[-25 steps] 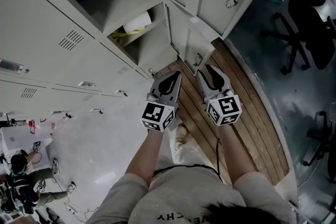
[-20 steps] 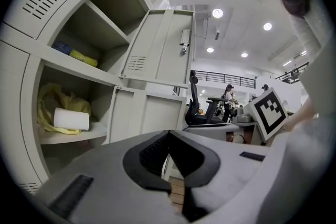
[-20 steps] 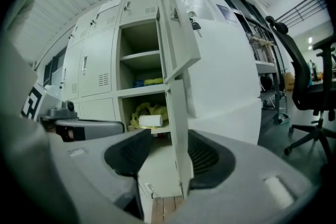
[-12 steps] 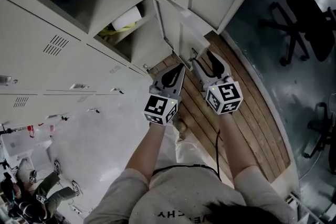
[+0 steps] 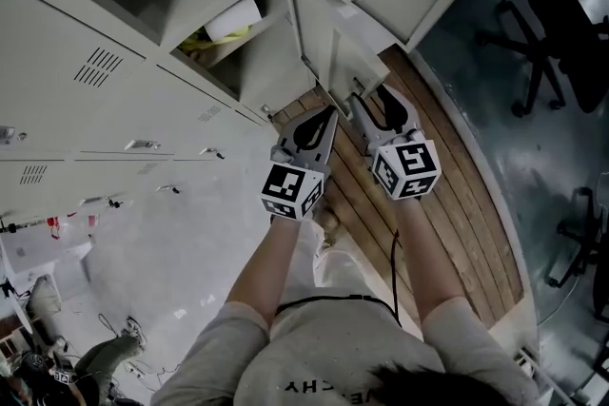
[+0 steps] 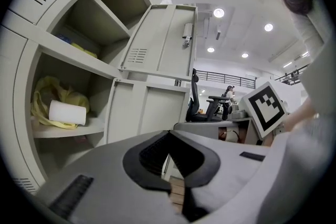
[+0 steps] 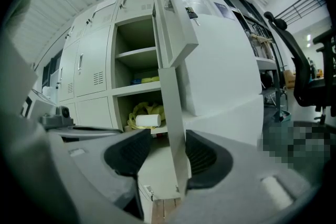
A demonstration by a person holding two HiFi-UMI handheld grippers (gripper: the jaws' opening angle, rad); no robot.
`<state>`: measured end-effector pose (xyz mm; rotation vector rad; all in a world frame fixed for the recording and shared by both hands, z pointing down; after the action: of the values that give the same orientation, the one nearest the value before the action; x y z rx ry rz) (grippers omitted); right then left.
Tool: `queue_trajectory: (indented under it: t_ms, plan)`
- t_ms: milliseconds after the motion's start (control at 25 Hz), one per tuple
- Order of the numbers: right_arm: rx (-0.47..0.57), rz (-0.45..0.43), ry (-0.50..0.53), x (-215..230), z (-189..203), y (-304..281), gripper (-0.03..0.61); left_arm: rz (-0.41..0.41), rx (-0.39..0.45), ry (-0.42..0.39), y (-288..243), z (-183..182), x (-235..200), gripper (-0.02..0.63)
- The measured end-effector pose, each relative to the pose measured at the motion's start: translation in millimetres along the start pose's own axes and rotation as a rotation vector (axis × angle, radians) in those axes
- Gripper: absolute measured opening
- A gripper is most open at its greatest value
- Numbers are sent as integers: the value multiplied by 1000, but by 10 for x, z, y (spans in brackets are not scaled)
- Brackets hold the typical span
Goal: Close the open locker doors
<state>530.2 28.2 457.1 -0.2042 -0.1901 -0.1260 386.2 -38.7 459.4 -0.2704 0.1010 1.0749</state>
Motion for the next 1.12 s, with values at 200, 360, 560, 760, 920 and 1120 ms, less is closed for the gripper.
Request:
queue_trajectory:
  t_ms: [200,360,560,760,920,1120]
  plan:
    - [-4,-6,8,-61,17,22,175,-18,4,7,68,21,-35,-2]
    - [-8,-17,13,-133,28,16,155,-34,11,12,142,25,-72,-2]
    - [-14,-27,17,-229,35,-9,130,-61,14,20,255,34,-145,-2]
    - [-19,-33,20,-329,58,-45,100,-81,24,26,360,36,-228,-2]
    - [-24,-43,24,-434,70,-112,95,-99,30,33,446,22,-330,-2]
    - [-32,-60,34,-569,81,-200,97,-128,38,39,551,0,-485,-2]
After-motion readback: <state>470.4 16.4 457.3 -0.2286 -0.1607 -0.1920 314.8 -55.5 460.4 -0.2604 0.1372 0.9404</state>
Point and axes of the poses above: the fingertips, and each gripper's own axes: y backward along the fingers, x to its right, z out of its underside, the point moved 9 cm from there along y, backward along the fingers, and after that the axes turned 13 degrees about -z, right-handed, at the moved point
